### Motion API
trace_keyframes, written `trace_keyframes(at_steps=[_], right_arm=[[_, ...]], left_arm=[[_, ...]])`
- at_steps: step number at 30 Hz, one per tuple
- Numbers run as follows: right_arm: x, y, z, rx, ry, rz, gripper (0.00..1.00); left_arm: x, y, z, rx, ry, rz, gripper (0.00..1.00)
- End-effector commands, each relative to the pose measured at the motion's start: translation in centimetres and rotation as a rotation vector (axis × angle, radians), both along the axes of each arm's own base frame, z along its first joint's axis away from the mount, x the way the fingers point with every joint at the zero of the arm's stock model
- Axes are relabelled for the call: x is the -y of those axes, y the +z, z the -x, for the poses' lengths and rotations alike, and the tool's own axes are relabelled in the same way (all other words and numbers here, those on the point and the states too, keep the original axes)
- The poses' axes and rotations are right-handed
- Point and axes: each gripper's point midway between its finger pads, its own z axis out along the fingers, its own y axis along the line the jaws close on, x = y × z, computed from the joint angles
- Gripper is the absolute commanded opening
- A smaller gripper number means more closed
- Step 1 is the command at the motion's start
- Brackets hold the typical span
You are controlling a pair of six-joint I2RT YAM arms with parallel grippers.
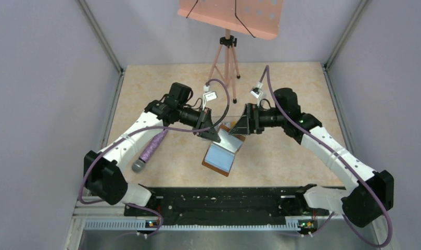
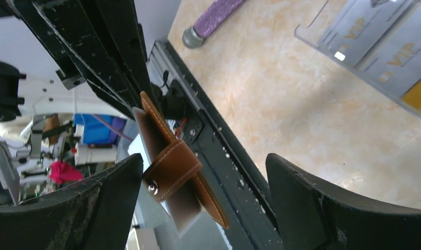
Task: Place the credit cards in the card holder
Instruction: Open the card holder, then place the card holder at the center of the board.
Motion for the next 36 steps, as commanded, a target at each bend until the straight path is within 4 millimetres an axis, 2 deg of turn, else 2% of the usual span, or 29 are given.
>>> trace_keyframes(at_steps=[1,3,5,8,12,13,15,17,19,20,22,26,31,36], right_arm=[[-2.4,2.3,2.1,0.073,0.170,-0.045,0.87],[-3.1,1.9,2.8,0.060,0.208,-0.041,0.83],[-3.5,1.4,3.2,0.046,0.231,-0.035,0.71],[-3.6,1.1,3.5,0.032,0.244,-0.040,0.46],[-3.6,0.9,3.8,0.022,0.251,-0.044,0.03],[-3.6,0.7,3.8,0.019,0.252,-0.042,0.00],[-3.5,0.5,3.7,0.015,0.236,-0.035,0.00],[-3.3,0.1,3.2,0.007,0.195,-0.017,0.00],[-2.9,-0.7,2.4,-0.008,0.133,0.008,0.00],[-2.6,-1.1,2.0,-0.016,0.098,0.020,0.00],[-1.3,-2.6,1.1,-0.062,0.007,0.043,0.00],[2.2,-4.8,-0.7,-0.140,-0.181,0.027,0.00],[6.3,-8.2,-1.0,-0.220,-0.371,0.028,0.00],[7.6,-12.6,0.0,-0.329,-0.527,-0.024,0.00]], left_arm=[[0.5,1.2,0.6,0.032,-0.068,0.020,0.00],[0.6,1.0,0.7,0.026,-0.071,0.011,0.00],[0.7,0.9,0.6,0.027,-0.072,0.006,0.00],[0.7,0.8,0.5,0.034,-0.064,-0.004,0.00],[0.7,0.7,0.2,0.052,-0.047,-0.021,0.02],[0.6,0.6,0.0,0.058,-0.037,-0.029,0.06],[0.5,0.6,-0.4,0.082,-0.014,-0.046,0.15],[0.0,0.1,-1.3,0.128,0.045,-0.099,0.30],[-0.8,-0.4,-2.8,0.190,0.139,-0.179,0.46],[-1.6,-0.7,-3.7,0.222,0.196,-0.228,0.58],[-2.8,-0.7,-4.9,0.286,0.294,-0.293,0.71],[-4.7,0.6,-6.5,0.402,0.472,-0.302,0.97],[-6.5,2.9,-8.6,0.491,0.717,-0.222,0.99],[-7.9,3.4,-9.6,0.484,0.877,-0.178,0.99]])
